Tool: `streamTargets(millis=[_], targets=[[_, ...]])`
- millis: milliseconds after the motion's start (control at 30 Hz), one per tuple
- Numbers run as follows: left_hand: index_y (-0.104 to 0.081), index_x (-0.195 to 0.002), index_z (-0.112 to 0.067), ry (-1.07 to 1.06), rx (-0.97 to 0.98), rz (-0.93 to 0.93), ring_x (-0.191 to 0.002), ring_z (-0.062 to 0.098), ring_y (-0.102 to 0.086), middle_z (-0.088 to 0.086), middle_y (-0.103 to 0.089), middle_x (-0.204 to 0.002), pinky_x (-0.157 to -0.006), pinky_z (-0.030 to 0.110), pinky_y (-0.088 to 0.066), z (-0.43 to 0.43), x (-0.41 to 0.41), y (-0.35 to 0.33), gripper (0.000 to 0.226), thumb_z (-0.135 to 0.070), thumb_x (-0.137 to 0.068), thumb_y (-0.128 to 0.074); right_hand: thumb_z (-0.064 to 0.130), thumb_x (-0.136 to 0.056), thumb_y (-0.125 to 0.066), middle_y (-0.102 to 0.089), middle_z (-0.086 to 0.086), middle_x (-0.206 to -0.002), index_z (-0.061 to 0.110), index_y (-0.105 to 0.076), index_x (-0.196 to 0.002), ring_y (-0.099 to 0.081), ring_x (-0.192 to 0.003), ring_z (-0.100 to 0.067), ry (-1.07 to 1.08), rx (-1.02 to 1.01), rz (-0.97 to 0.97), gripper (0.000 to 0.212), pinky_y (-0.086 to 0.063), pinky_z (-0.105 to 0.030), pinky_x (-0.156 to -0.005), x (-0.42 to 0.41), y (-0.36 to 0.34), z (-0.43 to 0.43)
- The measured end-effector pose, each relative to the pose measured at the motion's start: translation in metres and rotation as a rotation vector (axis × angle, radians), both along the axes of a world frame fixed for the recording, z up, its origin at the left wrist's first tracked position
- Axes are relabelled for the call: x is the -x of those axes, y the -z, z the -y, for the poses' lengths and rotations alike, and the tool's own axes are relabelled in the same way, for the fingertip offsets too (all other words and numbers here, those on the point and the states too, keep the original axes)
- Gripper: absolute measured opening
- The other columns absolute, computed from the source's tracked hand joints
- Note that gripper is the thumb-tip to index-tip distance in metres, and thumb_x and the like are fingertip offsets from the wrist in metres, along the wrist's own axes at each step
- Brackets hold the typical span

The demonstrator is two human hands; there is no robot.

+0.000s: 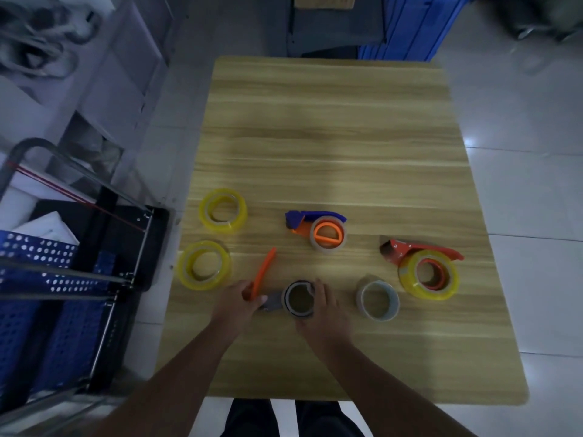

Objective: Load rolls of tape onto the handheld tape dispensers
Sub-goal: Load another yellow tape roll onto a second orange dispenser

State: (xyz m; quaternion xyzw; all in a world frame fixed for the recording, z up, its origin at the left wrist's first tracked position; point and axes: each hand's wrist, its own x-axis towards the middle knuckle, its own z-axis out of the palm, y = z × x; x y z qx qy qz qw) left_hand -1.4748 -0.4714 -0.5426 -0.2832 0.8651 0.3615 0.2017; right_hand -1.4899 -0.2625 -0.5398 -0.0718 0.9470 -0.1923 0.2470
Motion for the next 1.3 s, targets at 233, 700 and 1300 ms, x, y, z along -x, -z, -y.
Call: streamTargets(millis=[233, 700, 1300], targets=[[-0.062, -0.114, -0.021, -0.03, -0.047, 0.022, -0.087, 0.014, -0.062, -0.005, -0.068, -0.097, -0.07, 0.028, -0.046, 0.0, 0.002, 0.001, 0.047, -0.042, -0.075, -0.076, 0.052, -0.078, -0.068, -0.01, 0.001, -0.163, 0.022, 0.003, -0.154, -0.036, -0.14, -0.021, 0.127, 0.059, 0.002, 0.108, -0.045, -0.036, -0.099, -0.007, 0.008, 0.015], [-0.061, -0.106, -0.023, -0.107, -0.027, -0.026, -0.079, 0.012, -0.057, -0.007, -0.063, -0.089, -0.065, 0.026, -0.039, -0.009, 0.0, -0.007, 0.038, -0.038, -0.074, -0.076, 0.045, -0.066, -0.081, -0.054, -0.016, -0.136, 0.01, -0.045, -0.14, -0.057, -0.117, -0.033, -0.025, 0.149, -0.327, 0.09, -0.054, -0.041, -0.086, -0.003, 0.022, 0.004], [-0.064, -0.094, -0.02, -0.043, -0.022, -0.073, -0.072, 0.015, -0.058, -0.005, -0.061, -0.076, -0.06, 0.026, -0.035, -0.017, 0.007, -0.011, 0.024, -0.031, -0.076, -0.075, 0.038, -0.068, -0.082, -0.044, -0.009, -0.138, 0.019, -0.034, -0.145, -0.048, -0.123, -0.026, 0.127, 0.216, -0.362, 0.093, -0.053, -0.04, -0.091, 0.033, -0.02, -0.014]])
